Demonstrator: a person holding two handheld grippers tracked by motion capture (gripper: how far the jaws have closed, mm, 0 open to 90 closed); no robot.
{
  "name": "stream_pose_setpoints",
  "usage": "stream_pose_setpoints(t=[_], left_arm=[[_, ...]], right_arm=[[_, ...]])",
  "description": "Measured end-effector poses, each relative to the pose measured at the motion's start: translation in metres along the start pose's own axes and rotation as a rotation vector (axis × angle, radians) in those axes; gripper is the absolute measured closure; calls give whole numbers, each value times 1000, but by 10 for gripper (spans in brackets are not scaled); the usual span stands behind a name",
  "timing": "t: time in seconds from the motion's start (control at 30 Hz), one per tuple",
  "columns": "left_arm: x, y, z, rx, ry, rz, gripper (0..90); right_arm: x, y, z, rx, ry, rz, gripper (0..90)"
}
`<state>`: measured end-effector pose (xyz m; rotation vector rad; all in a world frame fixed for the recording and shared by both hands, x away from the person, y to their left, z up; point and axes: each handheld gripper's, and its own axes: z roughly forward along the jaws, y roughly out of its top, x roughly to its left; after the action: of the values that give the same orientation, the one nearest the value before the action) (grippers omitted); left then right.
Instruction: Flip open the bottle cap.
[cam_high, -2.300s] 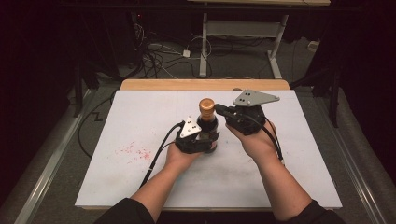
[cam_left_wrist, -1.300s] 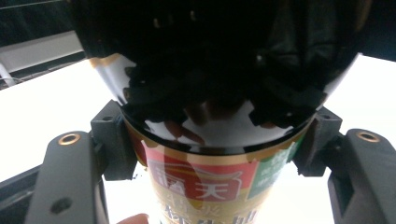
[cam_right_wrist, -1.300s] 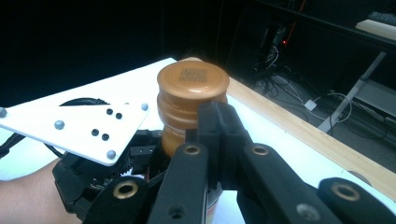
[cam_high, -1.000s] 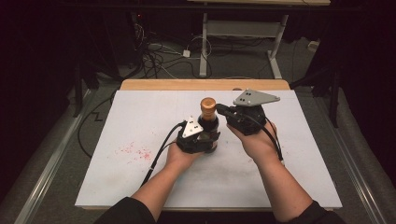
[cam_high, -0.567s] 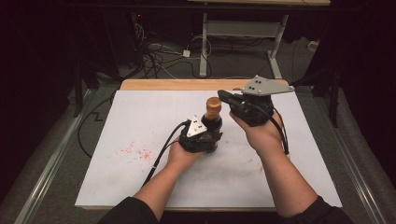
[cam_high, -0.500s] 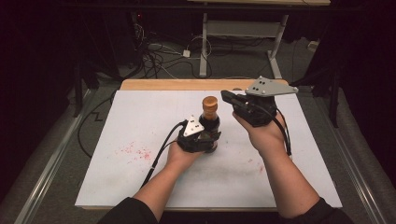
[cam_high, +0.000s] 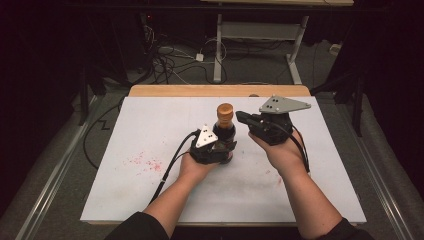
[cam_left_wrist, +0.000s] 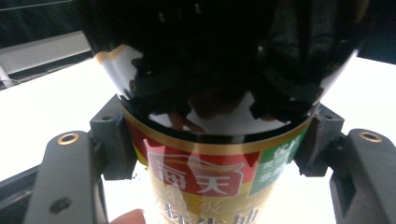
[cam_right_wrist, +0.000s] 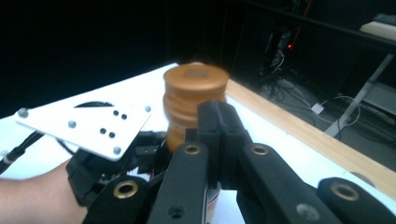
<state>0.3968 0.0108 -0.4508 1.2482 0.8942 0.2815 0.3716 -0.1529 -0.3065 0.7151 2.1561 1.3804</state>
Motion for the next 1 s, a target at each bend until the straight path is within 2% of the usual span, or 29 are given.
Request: stream_pose_setpoints(t=[0.23, 0.8, 1.0], left_arm=[[0, -1, 0, -11, -2, -9, 287], [-1, -1, 0, -13, 5, -11, 288], [0, -1, 0, -15, 7, -14, 288]], right_arm=[[6, 2, 5, 48, 23, -25, 900], [7, 8, 9, 84, 16, -29, 900], [6, 9, 10, 76, 15, -19, 900]])
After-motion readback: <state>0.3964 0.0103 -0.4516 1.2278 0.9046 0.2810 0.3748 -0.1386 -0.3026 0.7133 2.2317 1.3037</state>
